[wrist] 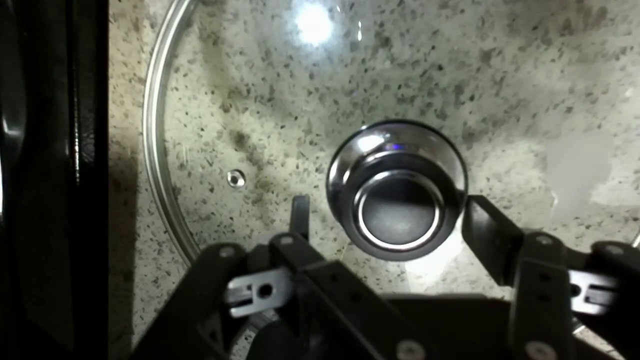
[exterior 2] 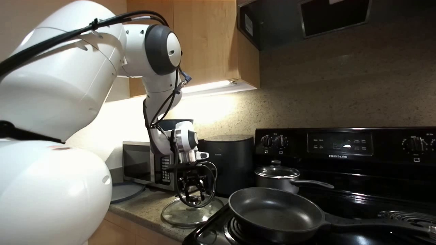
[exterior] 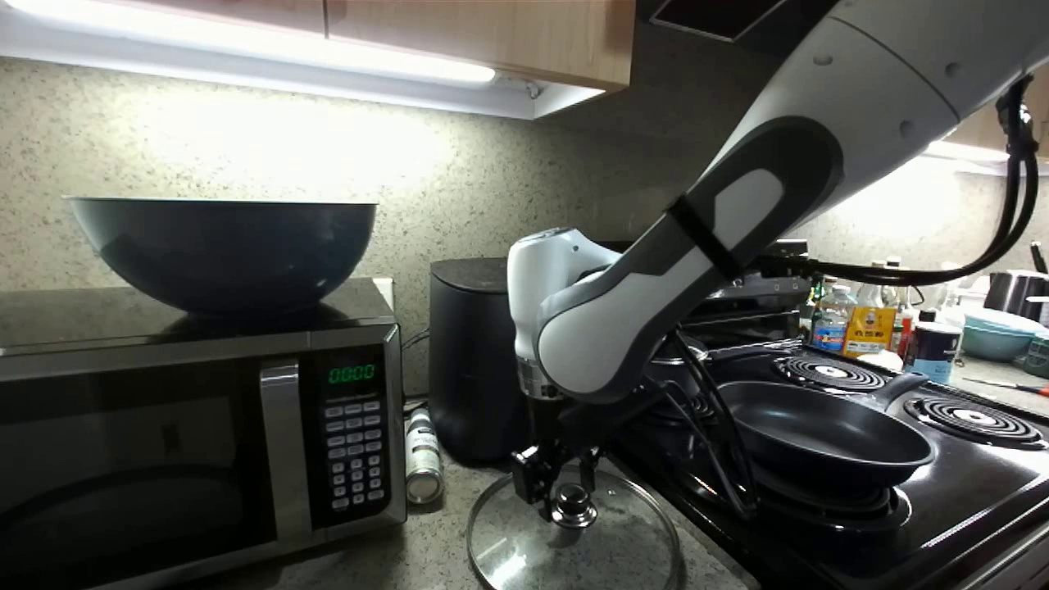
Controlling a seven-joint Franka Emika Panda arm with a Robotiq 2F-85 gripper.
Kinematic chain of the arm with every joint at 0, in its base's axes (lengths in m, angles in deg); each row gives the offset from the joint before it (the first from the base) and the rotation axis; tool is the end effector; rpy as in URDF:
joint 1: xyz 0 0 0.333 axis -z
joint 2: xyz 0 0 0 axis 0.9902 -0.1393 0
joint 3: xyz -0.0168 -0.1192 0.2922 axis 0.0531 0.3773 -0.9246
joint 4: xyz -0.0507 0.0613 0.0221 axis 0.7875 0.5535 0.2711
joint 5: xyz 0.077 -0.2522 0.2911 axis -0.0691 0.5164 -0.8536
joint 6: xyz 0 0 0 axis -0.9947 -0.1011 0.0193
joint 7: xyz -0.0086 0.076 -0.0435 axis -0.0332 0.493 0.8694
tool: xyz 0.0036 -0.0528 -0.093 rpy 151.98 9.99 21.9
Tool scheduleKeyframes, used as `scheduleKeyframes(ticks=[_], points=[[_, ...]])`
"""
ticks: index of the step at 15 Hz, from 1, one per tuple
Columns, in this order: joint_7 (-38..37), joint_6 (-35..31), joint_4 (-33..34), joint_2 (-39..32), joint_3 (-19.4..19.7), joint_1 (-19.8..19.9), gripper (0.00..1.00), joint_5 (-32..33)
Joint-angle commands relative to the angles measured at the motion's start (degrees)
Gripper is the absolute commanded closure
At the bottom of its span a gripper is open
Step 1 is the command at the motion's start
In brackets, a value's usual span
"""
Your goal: Place the glass lid on the black pan on the stove
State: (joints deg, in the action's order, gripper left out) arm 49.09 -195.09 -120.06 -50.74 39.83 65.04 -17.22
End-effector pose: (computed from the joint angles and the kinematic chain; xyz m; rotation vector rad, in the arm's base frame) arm 0.5829 0.2334 0.2373 2.9698 0.2833 0.0259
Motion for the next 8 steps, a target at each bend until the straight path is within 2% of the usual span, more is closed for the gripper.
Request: scheduleKeyframes(ticks=[1, 3, 5, 6, 8], points=[[-1.14, 0.43, 0.70, -0.46, 1.83, -1.56, 0.53, 0.21], [-1.83, 1.19, 0.92, -0.38, 2.28, -1.96, 0.63, -0.05], [-2.11, 1.39, 0.85, -0.27, 2.54, -2.09, 0.64, -0.10], [-2.51, 1.77, 0.93, -0.25, 2.74, -2.26, 0.20, 0.01], [-3.19, 2.77, 0.96, -0.30, 3.17, -2.54, 0.07, 0.13]])
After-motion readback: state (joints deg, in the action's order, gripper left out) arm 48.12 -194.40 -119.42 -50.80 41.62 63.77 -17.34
